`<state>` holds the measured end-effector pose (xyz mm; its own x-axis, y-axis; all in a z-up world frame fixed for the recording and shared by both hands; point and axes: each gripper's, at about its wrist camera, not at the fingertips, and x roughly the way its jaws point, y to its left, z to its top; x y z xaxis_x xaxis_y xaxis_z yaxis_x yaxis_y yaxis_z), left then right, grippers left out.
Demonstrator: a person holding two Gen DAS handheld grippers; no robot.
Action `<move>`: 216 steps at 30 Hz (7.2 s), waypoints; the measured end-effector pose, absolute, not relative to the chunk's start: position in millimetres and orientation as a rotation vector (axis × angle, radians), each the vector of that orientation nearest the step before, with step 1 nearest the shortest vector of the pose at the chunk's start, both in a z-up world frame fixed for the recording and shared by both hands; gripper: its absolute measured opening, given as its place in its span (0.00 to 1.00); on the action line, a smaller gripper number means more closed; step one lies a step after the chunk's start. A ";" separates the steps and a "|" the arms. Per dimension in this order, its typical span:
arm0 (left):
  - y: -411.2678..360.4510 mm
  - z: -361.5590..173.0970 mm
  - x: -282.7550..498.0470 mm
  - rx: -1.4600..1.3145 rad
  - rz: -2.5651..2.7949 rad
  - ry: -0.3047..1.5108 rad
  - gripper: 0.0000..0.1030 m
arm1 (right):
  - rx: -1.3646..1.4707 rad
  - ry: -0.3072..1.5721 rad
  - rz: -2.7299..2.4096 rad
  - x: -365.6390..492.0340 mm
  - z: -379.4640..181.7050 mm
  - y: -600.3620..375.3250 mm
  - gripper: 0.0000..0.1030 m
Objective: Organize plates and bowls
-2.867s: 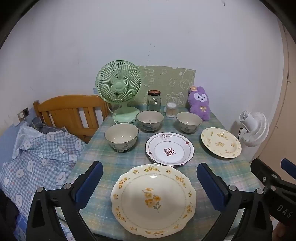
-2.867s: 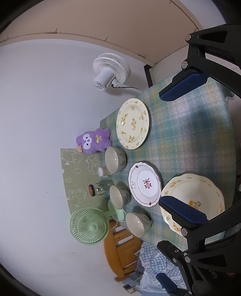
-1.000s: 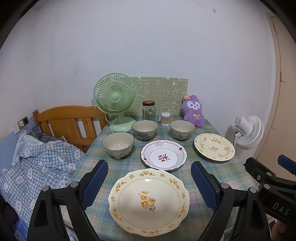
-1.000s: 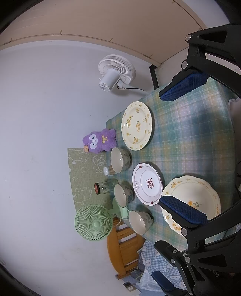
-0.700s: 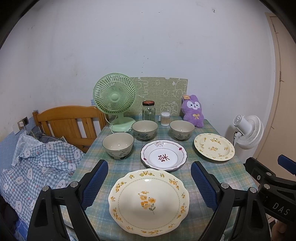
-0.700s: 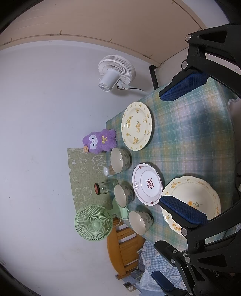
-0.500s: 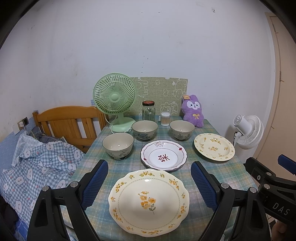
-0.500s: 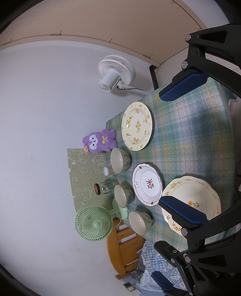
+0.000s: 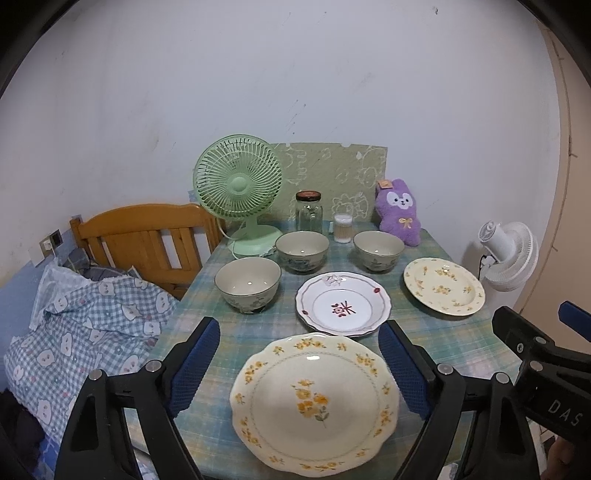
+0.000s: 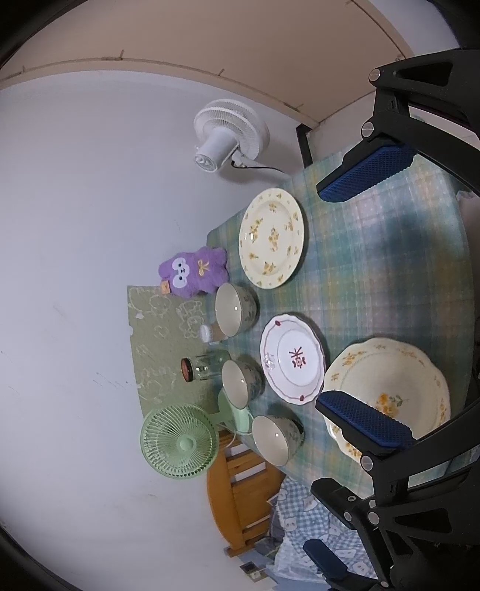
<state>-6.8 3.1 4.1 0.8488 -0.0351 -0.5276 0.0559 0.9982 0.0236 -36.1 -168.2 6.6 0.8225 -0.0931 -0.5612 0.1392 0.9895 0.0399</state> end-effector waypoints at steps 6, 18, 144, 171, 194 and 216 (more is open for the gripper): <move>18.2 -3.4 16.6 0.044 -0.077 0.586 0.80 | 0.080 0.614 -0.134 -12.0 1.5 -150.8 0.99; 42.1 -48.2 59.7 0.080 -0.112 0.716 0.76 | 0.087 0.748 -0.145 38.9 -40.2 -117.2 0.93; -201.9 -42.0 180.0 0.073 -0.218 0.920 0.81 | 0.220 0.948 -0.190 163.9 -37.5 -368.1 0.78; -257.2 -152.3 292.7 0.070 -0.084 1.131 0.57 | 0.124 1.118 -0.131 295.6 -152.4 -412.8 0.68; -259.4 -142.8 287.2 0.109 -0.103 1.115 0.52 | 0.101 1.118 -0.220 288.3 -134.5 -409.2 0.55; -190.2 -101.7 215.8 0.100 -0.107 1.032 0.52 | 0.102 1.098 -0.215 207.9 -97.2 -335.2 0.56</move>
<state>215.8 -190.2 -101.7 0.5088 -0.0415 -0.8599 0.1360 0.9902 0.0326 207.9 -335.2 -97.2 0.4373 -0.1219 -0.8910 0.2228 0.9746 -0.0240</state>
